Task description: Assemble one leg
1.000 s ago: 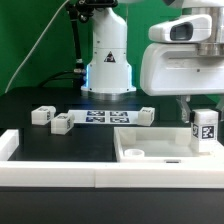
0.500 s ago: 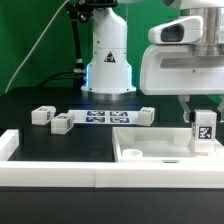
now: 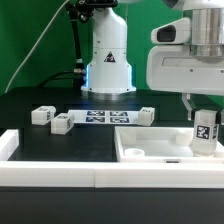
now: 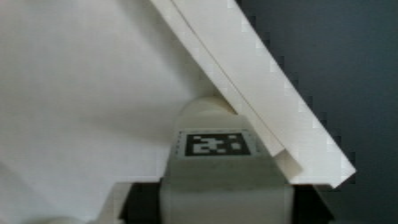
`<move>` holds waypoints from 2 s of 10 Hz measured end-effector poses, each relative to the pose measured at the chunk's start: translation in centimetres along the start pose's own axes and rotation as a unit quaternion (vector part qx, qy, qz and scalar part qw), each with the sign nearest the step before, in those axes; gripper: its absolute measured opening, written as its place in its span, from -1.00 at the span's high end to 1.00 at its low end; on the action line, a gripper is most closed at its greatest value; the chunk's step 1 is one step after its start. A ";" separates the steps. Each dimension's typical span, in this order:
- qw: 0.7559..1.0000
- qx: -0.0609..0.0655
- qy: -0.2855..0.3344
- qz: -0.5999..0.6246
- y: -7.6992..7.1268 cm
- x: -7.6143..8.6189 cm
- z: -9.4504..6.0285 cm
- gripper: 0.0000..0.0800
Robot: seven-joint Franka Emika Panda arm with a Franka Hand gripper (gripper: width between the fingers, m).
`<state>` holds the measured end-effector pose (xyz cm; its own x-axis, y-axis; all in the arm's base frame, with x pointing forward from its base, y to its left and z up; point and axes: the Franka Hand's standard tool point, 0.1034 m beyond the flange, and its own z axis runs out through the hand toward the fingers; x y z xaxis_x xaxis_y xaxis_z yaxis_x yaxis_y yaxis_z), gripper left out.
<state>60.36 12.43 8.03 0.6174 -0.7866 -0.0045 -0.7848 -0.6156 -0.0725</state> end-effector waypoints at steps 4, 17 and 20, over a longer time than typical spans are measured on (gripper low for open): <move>0.976 0.007 -0.006 0.217 -0.1 0.1 -0.1 0.27; 0.989 0.013 -0.021 0.147 0.0 0.2 0.0 -0.62; 0.999 0.012 -0.020 -0.028 -0.1 0.3 0.0 -0.62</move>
Offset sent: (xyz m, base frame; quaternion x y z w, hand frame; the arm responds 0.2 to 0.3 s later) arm 0.0015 -0.0132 0.0062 0.0020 0.0139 0.2675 0.9635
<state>60.61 12.28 8.08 0.6624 -0.7480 -0.0405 -0.7477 -0.6567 -0.0986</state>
